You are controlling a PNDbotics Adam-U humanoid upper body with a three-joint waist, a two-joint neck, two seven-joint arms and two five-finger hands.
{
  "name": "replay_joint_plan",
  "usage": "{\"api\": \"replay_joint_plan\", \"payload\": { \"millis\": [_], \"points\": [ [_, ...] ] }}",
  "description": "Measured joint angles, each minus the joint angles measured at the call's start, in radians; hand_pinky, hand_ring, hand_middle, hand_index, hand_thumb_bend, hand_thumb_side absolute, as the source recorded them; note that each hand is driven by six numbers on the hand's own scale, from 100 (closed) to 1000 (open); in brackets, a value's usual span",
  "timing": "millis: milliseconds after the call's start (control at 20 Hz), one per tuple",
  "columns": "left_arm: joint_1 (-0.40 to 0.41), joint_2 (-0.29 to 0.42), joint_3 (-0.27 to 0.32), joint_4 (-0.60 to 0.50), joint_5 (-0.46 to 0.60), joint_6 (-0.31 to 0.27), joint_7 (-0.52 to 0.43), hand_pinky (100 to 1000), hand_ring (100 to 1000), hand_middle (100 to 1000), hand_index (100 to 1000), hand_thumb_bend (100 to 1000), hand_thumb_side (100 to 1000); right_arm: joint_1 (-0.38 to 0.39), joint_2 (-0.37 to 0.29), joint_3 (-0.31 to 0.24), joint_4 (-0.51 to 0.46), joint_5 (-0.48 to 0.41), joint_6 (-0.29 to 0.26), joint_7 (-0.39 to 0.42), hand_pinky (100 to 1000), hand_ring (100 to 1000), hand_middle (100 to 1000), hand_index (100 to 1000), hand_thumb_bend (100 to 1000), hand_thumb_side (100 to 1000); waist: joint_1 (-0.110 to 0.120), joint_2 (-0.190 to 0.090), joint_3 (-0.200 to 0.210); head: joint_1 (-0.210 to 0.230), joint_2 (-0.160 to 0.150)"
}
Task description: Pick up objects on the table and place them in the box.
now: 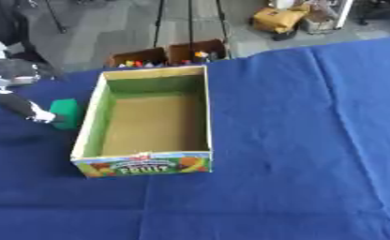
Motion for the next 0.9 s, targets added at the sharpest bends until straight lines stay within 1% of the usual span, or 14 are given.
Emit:
{"api": "replay_joint_plan", "payload": {
  "millis": [200,250,300,450,500,550,600,650,700,750,900],
  "points": [
    [-0.013,-0.002,0.007,0.009,0.015,0.029,-0.029,901,973,1000,1000,504,687,0.0,-0.006,0.0,0.0,-0.001,0.001,0.004,706,724,504,750,192,907,0.004,0.01,-0.002,0.004,-0.01],
    [-0.014,-0.002,0.01,0.009,0.02,0.033,-0.033,861,932,999,1000,465,655,0.0,-0.007,0.0,0.0,-0.002,0.001,0.005,707,724,503,750,195,906,0.005,0.013,-0.003,0.006,-0.014],
    [-0.015,-0.002,0.013,0.009,0.025,0.036,-0.036,858,927,997,1000,447,644,0.0,-0.007,0.0,0.0,-0.004,0.0,0.008,707,724,502,750,197,906,0.005,0.015,-0.005,0.008,-0.016],
    [-0.016,-0.005,0.021,0.01,0.04,0.036,-0.036,875,948,1000,1000,440,642,-0.002,-0.011,0.0,0.0,-0.007,0.001,0.011,708,724,501,749,204,907,0.007,0.022,-0.007,0.013,-0.024],
    [-0.016,-0.005,0.024,0.01,0.042,0.037,-0.037,871,948,1000,1000,416,627,-0.004,-0.013,0.0,0.0,-0.009,0.001,0.011,708,724,500,749,207,905,0.007,0.025,-0.009,0.014,-0.026],
    [-0.016,-0.005,0.024,0.012,0.046,0.038,-0.038,870,947,1000,1000,414,626,-0.005,-0.014,-0.001,0.0,-0.01,0.0,0.012,708,723,500,749,207,906,0.007,0.027,-0.01,0.015,-0.031],
    [-0.016,-0.006,0.024,0.016,0.049,0.039,-0.039,859,936,999,1000,384,612,-0.005,-0.014,-0.001,0.0,-0.01,0.0,0.013,709,720,499,748,210,905,0.007,0.029,-0.012,0.017,-0.032],
    [-0.016,-0.006,0.025,0.019,0.051,0.043,-0.043,858,935,997,1000,379,609,-0.007,-0.014,-0.001,0.0,-0.011,-0.001,0.013,709,720,499,748,209,904,0.008,0.032,-0.012,0.018,-0.035],
    [-0.016,-0.006,0.025,0.024,0.054,0.048,-0.048,854,930,993,1000,360,592,-0.009,-0.014,-0.001,0.0,-0.013,-0.001,0.014,709,720,499,748,208,902,0.008,0.034,-0.013,0.018,-0.039],
    [-0.016,-0.006,0.025,0.028,0.059,0.055,-0.055,854,930,994,1000,350,593,-0.009,-0.014,-0.001,0.0,-0.015,-0.002,0.014,709,720,499,748,208,902,0.008,0.037,-0.014,0.019,-0.041],
    [-0.017,-0.006,0.025,0.035,0.069,0.079,-0.079,861,937,1000,1000,337,583,-0.009,-0.016,-0.003,0.0,-0.019,-0.002,0.014,710,719,497,747,215,900,0.01,0.045,-0.018,0.022,-0.049]
  ]
}}
